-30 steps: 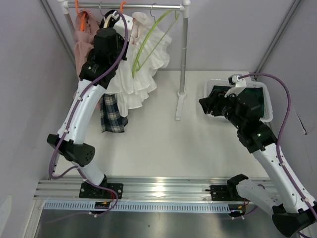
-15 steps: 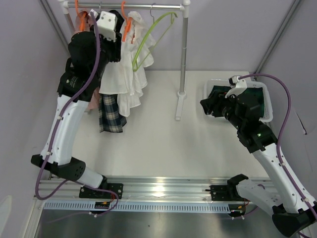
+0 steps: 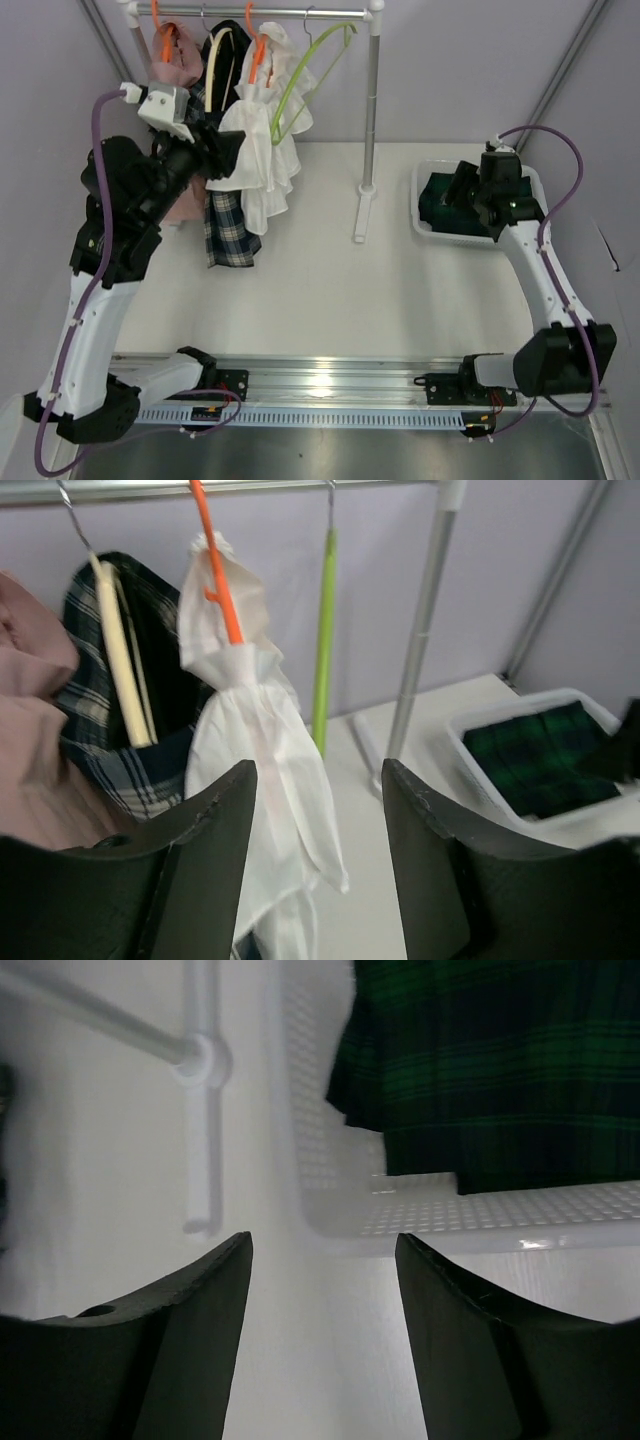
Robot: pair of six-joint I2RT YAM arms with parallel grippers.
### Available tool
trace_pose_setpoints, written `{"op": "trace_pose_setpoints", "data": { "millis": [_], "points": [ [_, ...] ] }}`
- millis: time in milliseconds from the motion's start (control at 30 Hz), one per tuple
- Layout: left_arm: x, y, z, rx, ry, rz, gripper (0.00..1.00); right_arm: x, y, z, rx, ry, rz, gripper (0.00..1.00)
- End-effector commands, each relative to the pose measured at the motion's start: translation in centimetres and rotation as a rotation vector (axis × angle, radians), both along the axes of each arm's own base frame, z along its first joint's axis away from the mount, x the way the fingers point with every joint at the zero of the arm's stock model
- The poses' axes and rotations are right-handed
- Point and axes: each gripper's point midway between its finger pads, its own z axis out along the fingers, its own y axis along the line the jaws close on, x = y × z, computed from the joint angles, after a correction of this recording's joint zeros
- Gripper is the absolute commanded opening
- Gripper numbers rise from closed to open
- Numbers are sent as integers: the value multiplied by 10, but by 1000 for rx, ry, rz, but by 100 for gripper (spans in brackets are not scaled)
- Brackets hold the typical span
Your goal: Place the skirt on the hanger
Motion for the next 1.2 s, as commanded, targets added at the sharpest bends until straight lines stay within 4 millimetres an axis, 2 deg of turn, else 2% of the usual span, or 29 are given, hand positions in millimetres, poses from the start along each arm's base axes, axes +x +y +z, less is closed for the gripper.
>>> {"op": "trace_pose_setpoints", "data": {
  "millis": [0,33,100,133,167,200,233,300,333,367,400,467,500,567,600,667,700,767,867,967,1000,1067,1100,1167],
  "points": [
    [-21,-21,-12,-96,30,-133,59,20,-22,-4,24,43,-62,66],
    [-19,-26,-36,-106,89,-145,59,30,-35,-20,4,87,-103,68],
    [-33,-33,-39,-137,92,-198,59,42,-50,-27,-27,109,-146,69],
    [-38,-38,-45,-160,114,-228,59,50,-71,-47,-47,168,-204,70],
    [-37,-45,-69,-158,165,-245,59,57,-80,-48,-61,172,-224,71],
    [-46,-49,-70,-169,163,-278,59,61,-89,-54,-73,187,-250,72],
    [-50,-59,-87,-171,204,-311,59,67,-99,-73,-85,234,-280,72],
    [-53,-67,-115,-157,255,-333,59,78,-119,-77,-88,246,-323,74],
    [-59,-71,-118,-157,260,-348,59,79,-124,-83,-100,274,-339,75],
    [-62,-73,-121,-156,263,-360,59,81,-132,-100,-127,320,-363,76],
    [-63,-76,-137,-145,297,-368,59,87,-136,-98,-141,320,-371,79],
    [-72,-80,-139,-155,296,-397,59,88,-142,-118,-171,381,-387,81],
    [-74,-83,-152,-150,322,-407,59,89,-147,-122,-188,392,-398,83],
    [-81,-85,-157,-150,329,-431,59,92,-150,-133,-199,412,-398,84],
    [-82,-84,-159,-147,330,-431,59,93,-152,-145,-206,441,-402,85],
    [-84,-80,-167,-134,335,-417,59,97,-155,-154,-208,447,-394,87],
    [-84,-79,-169,-125,332,-415,59,97,-156,-167,-205,479,-395,87],
    [-86,-79,-174,-116,345,-420,59,99,-157,-175,-194,493,-398,86],
    [-87,-80,-176,-112,349,-428,59,99,-154,-190,-180,517,-388,77],
    [-87,-80,-179,-108,353,-427,59,99,-152,-192,-185,518,-384,56],
    [-87,-81,-180,-107,355,-430,59,102,-151,-189,-184,504,-384,44],
    [-87,-81,-182,-104,359,-433,59,104,-151,-180,-189,481,-385,33],
    [-87,-82,-183,-102,361,-436,59,106,-151,-175,-189,471,-385,21],
    [-86,-82,-184,-102,360,-434,59,109,-149,-160,-177,441,-379,11]
  ]
}}
